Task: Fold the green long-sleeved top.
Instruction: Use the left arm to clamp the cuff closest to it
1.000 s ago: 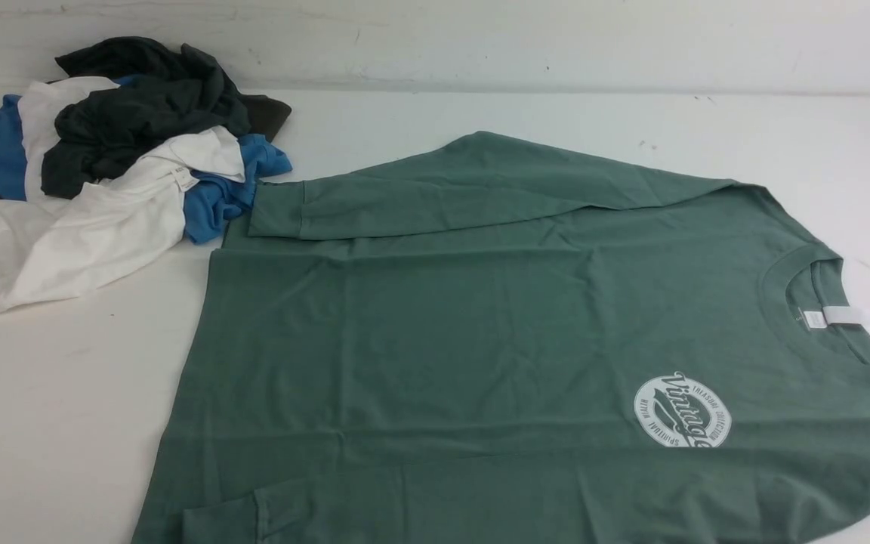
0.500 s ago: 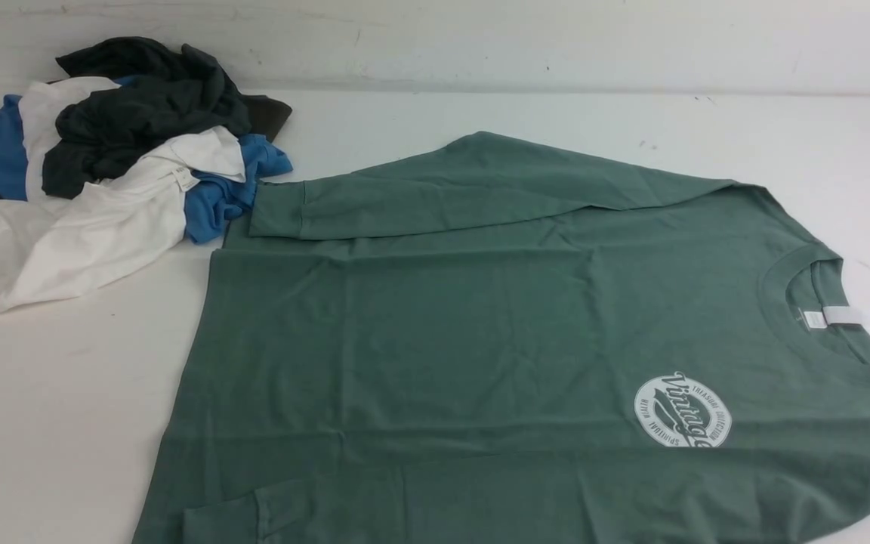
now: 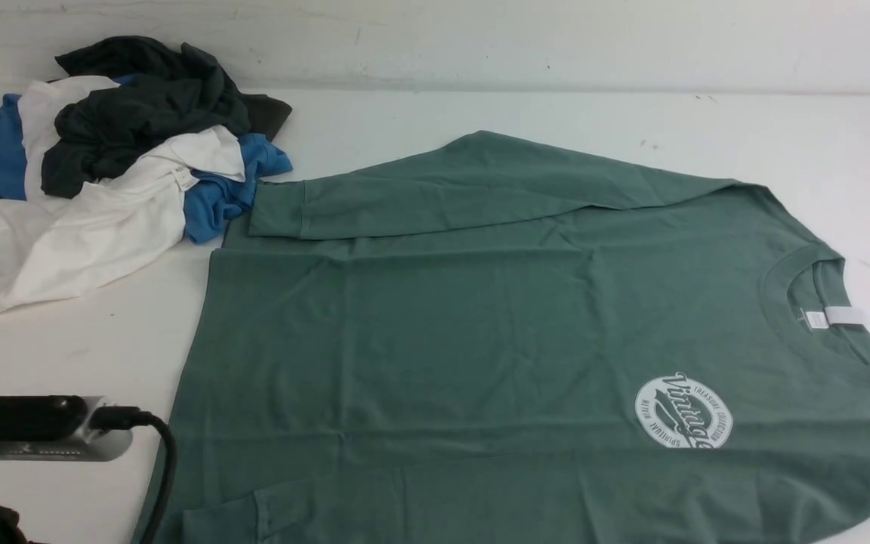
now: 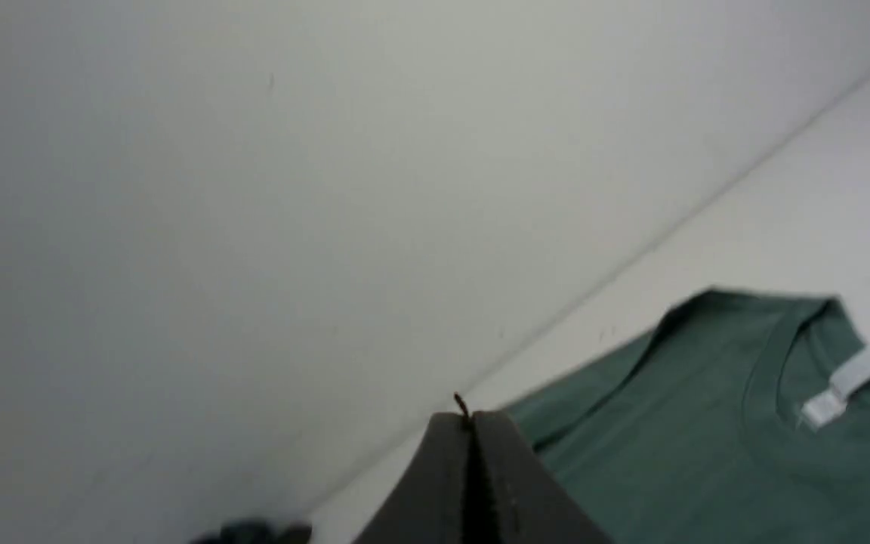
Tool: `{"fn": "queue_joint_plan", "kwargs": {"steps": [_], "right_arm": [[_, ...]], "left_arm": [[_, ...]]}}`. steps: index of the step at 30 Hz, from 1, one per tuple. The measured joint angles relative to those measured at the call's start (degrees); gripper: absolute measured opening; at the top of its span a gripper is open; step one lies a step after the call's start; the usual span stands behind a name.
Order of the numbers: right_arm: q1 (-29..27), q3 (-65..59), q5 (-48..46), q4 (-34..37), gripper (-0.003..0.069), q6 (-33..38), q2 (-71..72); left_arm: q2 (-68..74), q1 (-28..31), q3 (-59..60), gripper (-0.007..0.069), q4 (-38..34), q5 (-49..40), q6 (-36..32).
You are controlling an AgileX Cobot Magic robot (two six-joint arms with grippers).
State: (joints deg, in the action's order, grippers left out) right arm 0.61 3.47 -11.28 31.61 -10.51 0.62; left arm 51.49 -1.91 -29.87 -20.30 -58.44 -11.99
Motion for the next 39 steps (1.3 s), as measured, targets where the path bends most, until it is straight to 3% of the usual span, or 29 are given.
{"fn": "queue_joint_plan", "kwargs": {"steps": [3,4,10,14,17,21,26,34,39], "right_arm": [[0.4,6.3,-9.4,-1.9,-0.0015,2.3,-1.3],[0.4,11.4,-16.9,-3.6,-0.0015,4.5,-4.7],[0.4,27.0,-36.5,-6.2,-0.0015,14.8,-24.0],[0.5,34.8,-48.5,-6.1,-0.0015,25.7,-39.2],[0.5,35.7,-51.9,-4.7,-0.0015,28.9,-46.3],[0.5,35.7,-53.5,-3.5,-0.0015,32.0,-49.7],[0.5,35.8,-53.5,-2.5,-0.0015,34.1,-50.3],[0.5,35.8,-53.3,-2.4,-0.0015,34.5,-50.3],[0.5,35.8,-53.2,-2.4,-0.0015,35.3,-50.3]], "left_arm": [[2.1,0.0,-0.3,-0.0004,0.1,0.6,-0.7],[3.7,-0.1,-1.1,-0.0004,0.2,1.5,-1.8],[10.4,-4.3,-6.3,-0.0004,1.8,3.0,-0.9],[18.9,-11.8,-10.5,-0.0004,8.4,4.1,5.8],[25.4,-16.4,-13.0,-0.0004,15.3,4.5,13.2],[30.2,-18.3,-15.1,0.0011,19.2,4.8,19.8],[34.7,-18.5,-15.8,0.0127,20.3,8.0,22.5],[40.2,-18.7,-15.9,0.0461,20.3,14.2,24.4],[42.8,-18.7,-16.0,0.0490,20.3,15.3,26.1]]}}
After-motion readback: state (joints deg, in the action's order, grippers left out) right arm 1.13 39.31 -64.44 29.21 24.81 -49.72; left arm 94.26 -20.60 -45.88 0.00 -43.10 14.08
